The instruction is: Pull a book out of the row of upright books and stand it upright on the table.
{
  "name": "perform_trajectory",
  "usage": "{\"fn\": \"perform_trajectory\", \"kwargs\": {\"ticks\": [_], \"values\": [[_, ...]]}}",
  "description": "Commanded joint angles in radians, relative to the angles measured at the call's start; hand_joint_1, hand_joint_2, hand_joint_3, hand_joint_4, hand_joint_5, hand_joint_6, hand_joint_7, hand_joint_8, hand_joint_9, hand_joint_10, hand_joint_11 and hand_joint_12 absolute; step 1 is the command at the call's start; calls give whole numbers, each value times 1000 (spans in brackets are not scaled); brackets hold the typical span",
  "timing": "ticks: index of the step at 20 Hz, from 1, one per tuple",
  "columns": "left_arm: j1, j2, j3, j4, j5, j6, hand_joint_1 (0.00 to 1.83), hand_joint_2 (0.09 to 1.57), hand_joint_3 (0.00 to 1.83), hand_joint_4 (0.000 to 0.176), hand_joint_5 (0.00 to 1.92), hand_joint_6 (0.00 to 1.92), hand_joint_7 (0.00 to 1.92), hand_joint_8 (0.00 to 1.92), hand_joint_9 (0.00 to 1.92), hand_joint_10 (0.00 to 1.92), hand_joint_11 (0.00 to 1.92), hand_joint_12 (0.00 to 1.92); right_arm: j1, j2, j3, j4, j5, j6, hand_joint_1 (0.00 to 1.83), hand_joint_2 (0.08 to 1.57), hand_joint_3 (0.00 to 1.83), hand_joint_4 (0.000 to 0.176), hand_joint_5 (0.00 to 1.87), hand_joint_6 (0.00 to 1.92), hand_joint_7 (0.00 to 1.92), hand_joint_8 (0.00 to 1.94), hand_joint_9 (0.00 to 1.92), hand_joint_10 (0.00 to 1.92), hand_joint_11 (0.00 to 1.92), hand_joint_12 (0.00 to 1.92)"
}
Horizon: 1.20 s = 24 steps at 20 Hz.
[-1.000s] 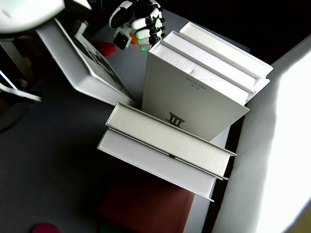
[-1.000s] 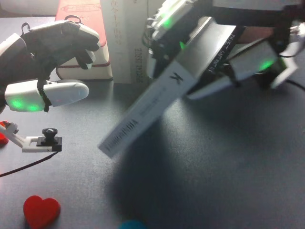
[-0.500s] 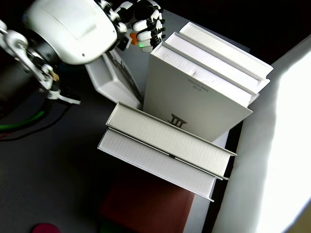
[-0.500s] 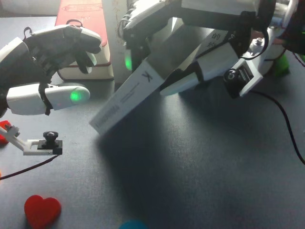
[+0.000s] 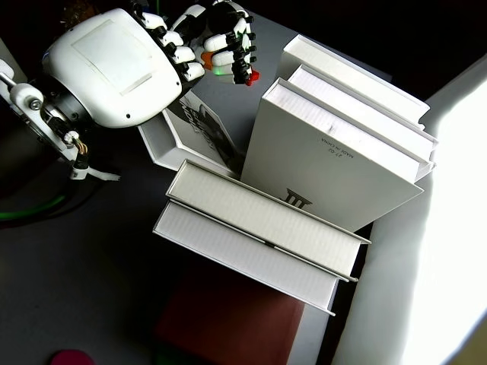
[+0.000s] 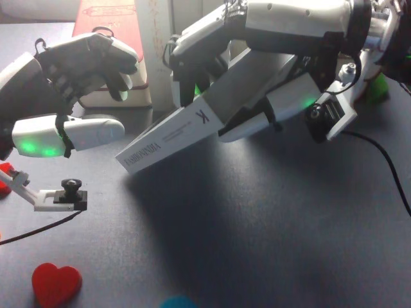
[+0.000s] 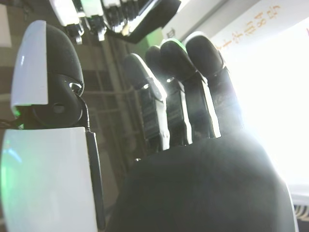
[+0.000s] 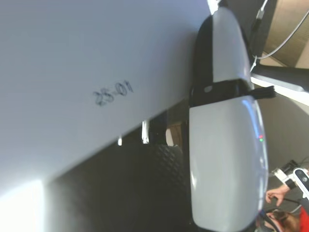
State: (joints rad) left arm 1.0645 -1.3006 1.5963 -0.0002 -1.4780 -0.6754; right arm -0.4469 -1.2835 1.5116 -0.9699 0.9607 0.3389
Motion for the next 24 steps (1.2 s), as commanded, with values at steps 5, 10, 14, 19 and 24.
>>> {"fn": "perform_trajectory", "kwargs": {"ticks": [5, 10, 14, 19, 24], "values": [[-8, -4, -7, -35, -109, -11, 1235, 927, 0, 0, 547, 767, 409, 1084, 368, 1547, 286, 1899, 102, 107, -134, 70, 104, 24, 1201, 1199, 6, 0, 829, 1065, 827, 1425, 621, 1465, 480, 1880], [-8, -4, -10, -33, -104, -11, 1287, 931, 0, 0, 615, 651, 449, 1016, 386, 1508, 246, 1889, 122, 145, -178, 106, 144, -7, 1156, 1129, 0, 0, 951, 1008, 871, 1503, 856, 1759, 774, 1921], [-8, -4, -10, -30, -106, -11, 1256, 943, 3, 0, 613, 606, 434, 971, 382, 1494, 261, 1866, 95, 95, -141, 146, 168, -7, 1156, 1129, 0, 0, 951, 1007, 871, 1503, 856, 1760, 773, 1921], [-13, 8, -10, -30, -103, -11, 1273, 920, 0, 0, 623, 632, 444, 1057, 408, 1523, 295, 1921, 57, 71, -111, 161, 149, -6, 1156, 1129, 0, 0, 951, 1007, 871, 1504, 855, 1761, 773, 1921], [-5, 69, -33, -34, -113, -11, 1232, 897, 0, 0, 618, 607, 452, 1022, 408, 1518, 333, 1909, 34, 52, -93, 161, 141, 0, 1156, 1129, 0, 0, 951, 1007, 871, 1504, 855, 1761, 773, 1921]]}}
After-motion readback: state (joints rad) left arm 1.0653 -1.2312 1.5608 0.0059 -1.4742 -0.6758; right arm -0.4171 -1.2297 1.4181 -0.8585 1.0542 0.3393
